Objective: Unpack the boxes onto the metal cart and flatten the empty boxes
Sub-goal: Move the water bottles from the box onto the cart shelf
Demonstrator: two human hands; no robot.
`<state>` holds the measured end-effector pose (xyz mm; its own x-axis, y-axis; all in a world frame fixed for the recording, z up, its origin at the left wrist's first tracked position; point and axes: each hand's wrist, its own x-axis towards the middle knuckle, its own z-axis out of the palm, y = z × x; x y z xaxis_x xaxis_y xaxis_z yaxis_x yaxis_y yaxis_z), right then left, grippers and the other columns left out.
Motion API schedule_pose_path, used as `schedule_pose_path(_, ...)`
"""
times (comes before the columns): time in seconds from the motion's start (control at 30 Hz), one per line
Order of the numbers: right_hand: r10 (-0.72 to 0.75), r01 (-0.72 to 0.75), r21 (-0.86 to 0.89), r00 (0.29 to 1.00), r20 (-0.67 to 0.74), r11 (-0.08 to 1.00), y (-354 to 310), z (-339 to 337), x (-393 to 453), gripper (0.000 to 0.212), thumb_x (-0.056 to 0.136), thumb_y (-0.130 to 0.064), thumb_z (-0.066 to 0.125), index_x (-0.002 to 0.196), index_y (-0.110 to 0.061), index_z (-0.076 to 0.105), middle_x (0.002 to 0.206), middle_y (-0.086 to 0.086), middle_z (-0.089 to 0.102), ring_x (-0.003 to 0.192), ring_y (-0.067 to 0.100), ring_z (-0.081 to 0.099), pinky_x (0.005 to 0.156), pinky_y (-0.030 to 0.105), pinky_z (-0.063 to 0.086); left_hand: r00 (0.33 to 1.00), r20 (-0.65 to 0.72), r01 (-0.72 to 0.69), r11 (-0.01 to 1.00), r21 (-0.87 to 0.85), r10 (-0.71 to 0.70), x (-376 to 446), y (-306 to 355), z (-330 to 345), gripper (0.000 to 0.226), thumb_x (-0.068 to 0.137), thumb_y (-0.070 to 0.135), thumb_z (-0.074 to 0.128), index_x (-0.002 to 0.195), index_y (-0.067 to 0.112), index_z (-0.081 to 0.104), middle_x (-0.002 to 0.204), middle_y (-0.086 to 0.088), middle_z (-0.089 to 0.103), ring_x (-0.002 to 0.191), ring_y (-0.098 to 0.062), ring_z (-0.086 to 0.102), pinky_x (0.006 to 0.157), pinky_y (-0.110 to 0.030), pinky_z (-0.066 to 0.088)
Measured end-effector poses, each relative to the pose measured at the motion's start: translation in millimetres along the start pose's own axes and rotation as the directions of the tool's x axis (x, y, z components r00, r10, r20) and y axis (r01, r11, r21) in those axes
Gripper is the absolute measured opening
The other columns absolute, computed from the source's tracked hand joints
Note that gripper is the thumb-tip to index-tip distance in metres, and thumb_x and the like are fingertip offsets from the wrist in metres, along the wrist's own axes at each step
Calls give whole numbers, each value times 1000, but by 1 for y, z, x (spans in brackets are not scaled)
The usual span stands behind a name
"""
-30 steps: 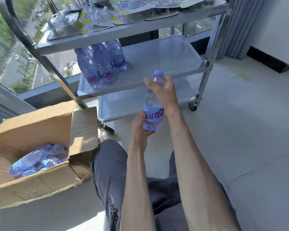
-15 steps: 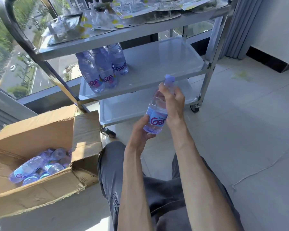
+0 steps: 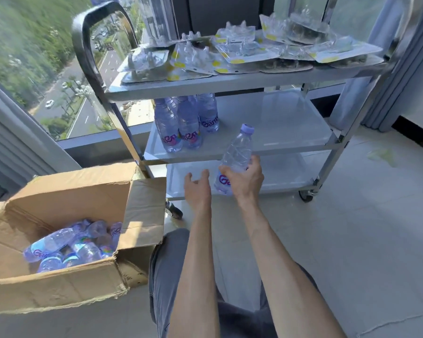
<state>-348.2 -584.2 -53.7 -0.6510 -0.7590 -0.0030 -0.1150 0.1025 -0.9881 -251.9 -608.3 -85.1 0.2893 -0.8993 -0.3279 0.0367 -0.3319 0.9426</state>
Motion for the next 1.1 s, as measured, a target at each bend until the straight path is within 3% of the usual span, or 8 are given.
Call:
schedule_pose_path(0.03,-4,4,-1,1000,-14,1000,-1,10,6,56,59,-24,87,105,-17,56,86,-4,66,78,21,62,62,21,37,989,-140,-43,998,40,49,13,12,1,67,86,39,64,144,13,43,114,-5,62,109,-25,58,100,-42,46)
schedule_pose_path(0.1,-46,45,-27,998,-35,999,-3,30,17,63,58,-22,86,112,-19,54,90,-2,67,80,23,61,65,24,40,948,-268,-142,983,117,169,40,33,4,71,84,32,69,144,8,41,129,-15,56,122,-32,52,100,-42,44)
schedule_pose_path(0.23,-141,138,-72,989,-46,988,-11,73,45,70,55,-21,88,116,-20,53,97,-1,70,81,25,64,66,27,46,937,-251,-187,956,225,243,95,57,16,106,78,34,78,157,8,12,155,-24,25,144,-39,25,112,-49,34)
schedule_pose_path(0.37,-190,189,-27,981,-38,982,-14,114,75,73,55,-23,90,118,-21,52,102,0,70,86,22,65,71,26,51,938,-206,-232,947,223,279,136,70,17,124,74,38,85,158,21,-4,161,-23,8,146,-42,23,115,-53,29)
schedule_pose_path(0.6,-270,269,-24,961,-57,963,-4,147,123,60,59,-22,83,107,-30,48,100,-6,67,87,22,63,76,40,54,915,-182,-332,929,163,359,176,51,10,135,63,54,88,158,19,-1,163,-10,17,150,-29,18,119,-51,27)
schedule_pose_path(0.77,-300,296,-75,952,-56,952,14,156,128,81,73,-25,78,145,-17,41,136,1,57,122,19,54,101,31,46,889,-195,-379,904,198,415,177,44,17,123,71,52,83,158,16,6,160,-10,27,146,-26,28,117,-45,31)
schedule_pose_path(0.9,-301,293,-169,954,-21,941,37,160,120,77,83,-9,66,151,-8,30,147,10,46,132,28,46,109,38,39,869,-199,-410,884,225,454,177,41,20,120,75,52,80,159,17,2,165,-10,10,152,-24,6,119,-43,19)
schedule_pose_path(1.1,-247,233,-240,968,-32,943,32,174,130,77,86,-12,67,152,-7,28,149,11,44,132,30,47,104,40,44,858,-202,-429,876,222,472,178,39,19,117,74,55,79,158,21,7,162,-3,22,148,-23,25,116,-46,30)
